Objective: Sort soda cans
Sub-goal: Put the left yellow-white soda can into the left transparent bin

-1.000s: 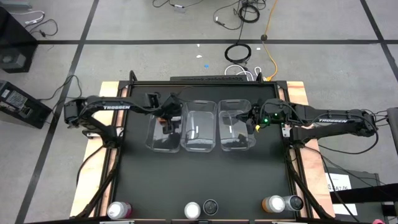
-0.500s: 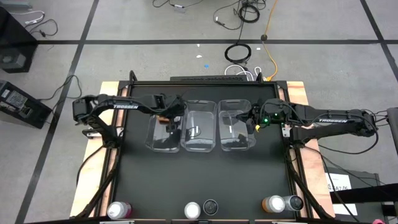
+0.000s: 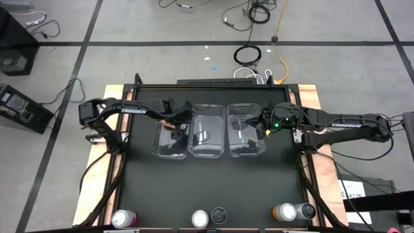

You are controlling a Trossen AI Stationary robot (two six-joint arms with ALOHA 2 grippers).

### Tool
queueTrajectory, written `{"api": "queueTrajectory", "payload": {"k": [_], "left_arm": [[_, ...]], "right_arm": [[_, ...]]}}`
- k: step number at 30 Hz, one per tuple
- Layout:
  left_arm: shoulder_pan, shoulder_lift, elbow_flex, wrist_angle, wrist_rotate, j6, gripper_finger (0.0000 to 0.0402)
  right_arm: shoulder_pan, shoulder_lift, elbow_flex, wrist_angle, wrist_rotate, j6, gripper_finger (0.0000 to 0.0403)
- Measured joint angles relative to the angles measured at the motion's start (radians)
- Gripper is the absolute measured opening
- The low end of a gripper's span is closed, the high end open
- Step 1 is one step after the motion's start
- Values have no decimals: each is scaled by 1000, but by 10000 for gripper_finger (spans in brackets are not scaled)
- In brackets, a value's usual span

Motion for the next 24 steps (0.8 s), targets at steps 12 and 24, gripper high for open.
{"api": "queueTrajectory", "payload": {"k": [12, 24], "left_arm": [[-2, 20, -2, 9, -22, -79, 339], [-2, -152, 79, 10, -47, -208, 300]], "right_arm": [[0, 0, 0, 0, 0, 12, 20], [0, 0, 0, 2, 0, 13, 20]]}}
